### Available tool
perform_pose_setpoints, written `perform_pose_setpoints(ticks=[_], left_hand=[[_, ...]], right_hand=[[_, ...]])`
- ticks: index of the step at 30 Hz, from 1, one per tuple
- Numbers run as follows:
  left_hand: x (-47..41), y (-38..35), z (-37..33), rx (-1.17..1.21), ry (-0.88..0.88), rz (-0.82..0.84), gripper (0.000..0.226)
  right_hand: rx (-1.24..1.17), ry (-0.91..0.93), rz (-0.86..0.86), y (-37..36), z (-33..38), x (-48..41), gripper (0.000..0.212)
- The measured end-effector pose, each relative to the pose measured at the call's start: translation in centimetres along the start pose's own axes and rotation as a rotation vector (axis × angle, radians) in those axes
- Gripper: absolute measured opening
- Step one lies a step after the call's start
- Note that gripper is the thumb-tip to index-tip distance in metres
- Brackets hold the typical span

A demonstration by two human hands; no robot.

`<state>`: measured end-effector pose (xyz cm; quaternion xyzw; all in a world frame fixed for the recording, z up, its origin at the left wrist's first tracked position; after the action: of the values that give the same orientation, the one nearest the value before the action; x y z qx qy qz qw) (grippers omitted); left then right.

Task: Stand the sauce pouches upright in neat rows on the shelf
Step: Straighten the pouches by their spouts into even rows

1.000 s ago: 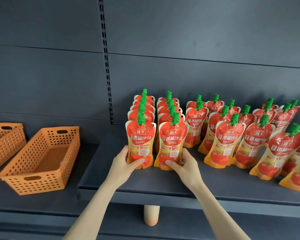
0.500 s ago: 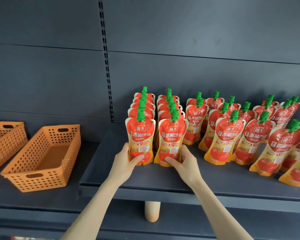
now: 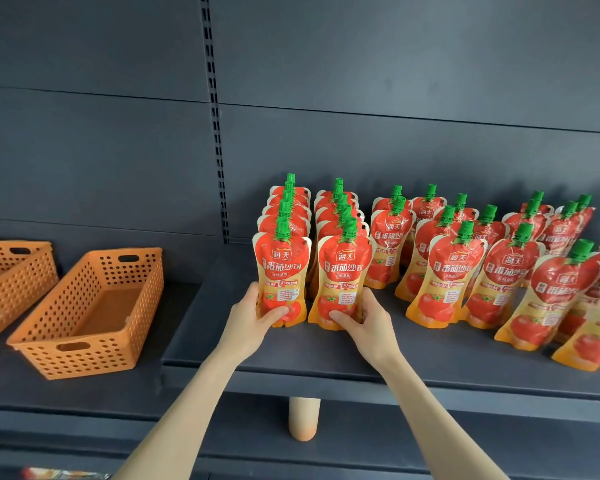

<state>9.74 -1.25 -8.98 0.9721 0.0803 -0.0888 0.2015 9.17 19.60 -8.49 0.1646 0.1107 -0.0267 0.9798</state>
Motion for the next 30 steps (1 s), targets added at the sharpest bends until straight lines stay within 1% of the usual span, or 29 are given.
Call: perform_pose_setpoints(ticks=[11,17,19,21,23,24,26,28,30], left_hand=[[-0.2,-0.2,0.2,0.001,0.023,0.032,0.051],[0.4,0.3,0.1,0.11,0.053,-0.012,0.054],[0.9,0.9,0.0,0.103,0.019,-0.07,0.051],[1.6,1.9,-0.2,0.049,-0.019,-0.164,0.049],[2.6,2.9,-0.9,-0.046,-0.072,-0.27,0.046],[3.1,3.3,-1.6,-0.079,-0.12,-0.297,0.042],[3.8,3.4,-3.6,-0.101,-0.214,-0.281,0.028],[4.1,3.0,-6.1,-0.079,-0.279,-0.216,0.016],[4.0,2.4,-9.0,-0.05,-0.342,-0.156,0.011]], right_hand=[[0.034,-0.019,-0.001,0.0,0.1,0.1,0.044],[0.036,-0.047,0.003,0.2,0.4,0.4,0.052],[0.047,-0.048,0.001,0.6,0.6,0.7,0.053],[0.061,-0.039,-0.022,1.3,0.9,0.9,0.051],[0.099,-0.021,-0.044,2.3,1.4,1.3,0.04],[0.128,-0.009,-0.053,2.9,1.8,1.6,0.035],[0.195,0.019,-0.06,4.0,2.8,1.9,0.029],[0.248,0.051,-0.056,5.2,4.2,2.1,0.025],[0.29,0.098,-0.05,6.6,6.0,1.8,0.02]])
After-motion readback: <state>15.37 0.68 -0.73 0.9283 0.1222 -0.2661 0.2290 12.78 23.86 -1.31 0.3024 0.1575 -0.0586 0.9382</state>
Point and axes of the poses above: each hand's wrist, its own x-axis away from the middle knuckle, its own y-axis out of the back of the hand, z = x × y, the point moved 7 cm from there along -x, towards the middle knuckle, and after that the axes turned 4 degrees about -z, right-handed, at the moved point
